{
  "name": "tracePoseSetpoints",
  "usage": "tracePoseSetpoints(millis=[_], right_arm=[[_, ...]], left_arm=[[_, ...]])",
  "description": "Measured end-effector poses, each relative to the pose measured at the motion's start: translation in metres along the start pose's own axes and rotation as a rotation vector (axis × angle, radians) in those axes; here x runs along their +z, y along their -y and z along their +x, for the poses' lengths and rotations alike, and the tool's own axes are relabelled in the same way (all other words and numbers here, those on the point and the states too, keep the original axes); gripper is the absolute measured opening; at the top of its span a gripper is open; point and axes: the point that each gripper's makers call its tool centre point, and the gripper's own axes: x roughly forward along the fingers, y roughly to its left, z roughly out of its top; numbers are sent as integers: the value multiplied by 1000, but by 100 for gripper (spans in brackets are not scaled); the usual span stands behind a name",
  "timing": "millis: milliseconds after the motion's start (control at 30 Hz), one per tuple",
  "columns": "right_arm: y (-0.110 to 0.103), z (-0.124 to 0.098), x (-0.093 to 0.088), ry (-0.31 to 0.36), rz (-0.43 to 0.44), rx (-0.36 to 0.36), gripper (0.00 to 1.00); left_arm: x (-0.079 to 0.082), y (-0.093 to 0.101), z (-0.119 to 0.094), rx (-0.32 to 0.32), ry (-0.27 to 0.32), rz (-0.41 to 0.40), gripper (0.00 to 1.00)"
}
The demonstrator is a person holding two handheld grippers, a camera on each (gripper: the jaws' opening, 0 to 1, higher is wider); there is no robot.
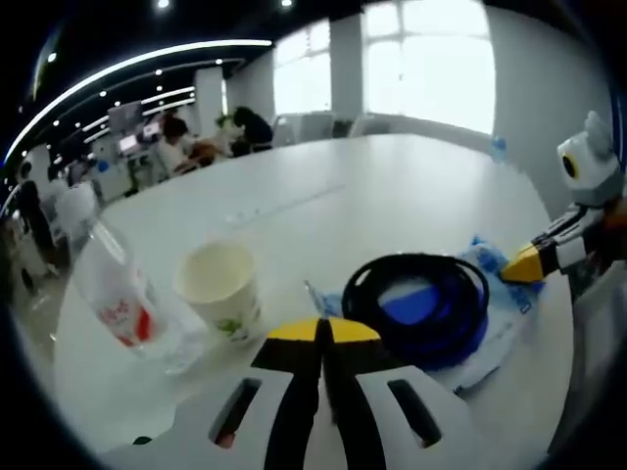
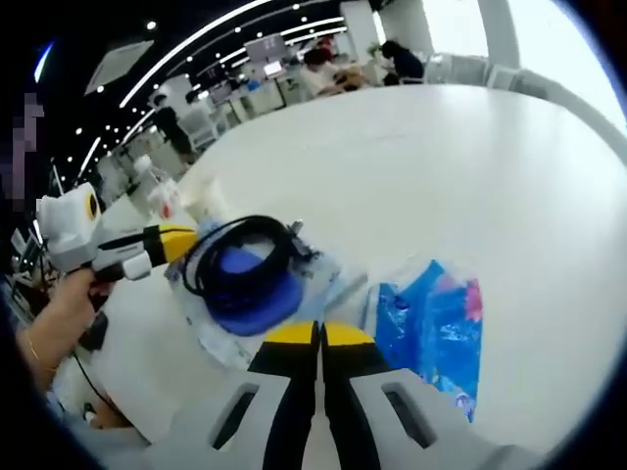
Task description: Arrange the tabletop items into an orderly group along one side of the table until the central work area is clear of visible clutter.
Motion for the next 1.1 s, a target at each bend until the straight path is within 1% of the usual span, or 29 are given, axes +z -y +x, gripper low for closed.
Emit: tracePoseSetpoints(millis=[300,500,600,800,967,1100], right_arm=[[18,2,31,41,-43,-35,1],[30,8,51,58,-84,-50,1],[35,13,59,61,-110,-54,1],[41,26,76,74,-151,-55,1],[49,40,88,76,-177,-59,1],[52,51,97,87,-177,-46,1]], left_arm=[[11,4,5,7,37,-27,0],[19,5,11,23,68,-55,0],[22,4,14,37,81,-63,0],[26,-1,22,91,94,-58,0],[26,-4,32,124,95,-68,0],[24,-8,38,153,90,-72,0]])
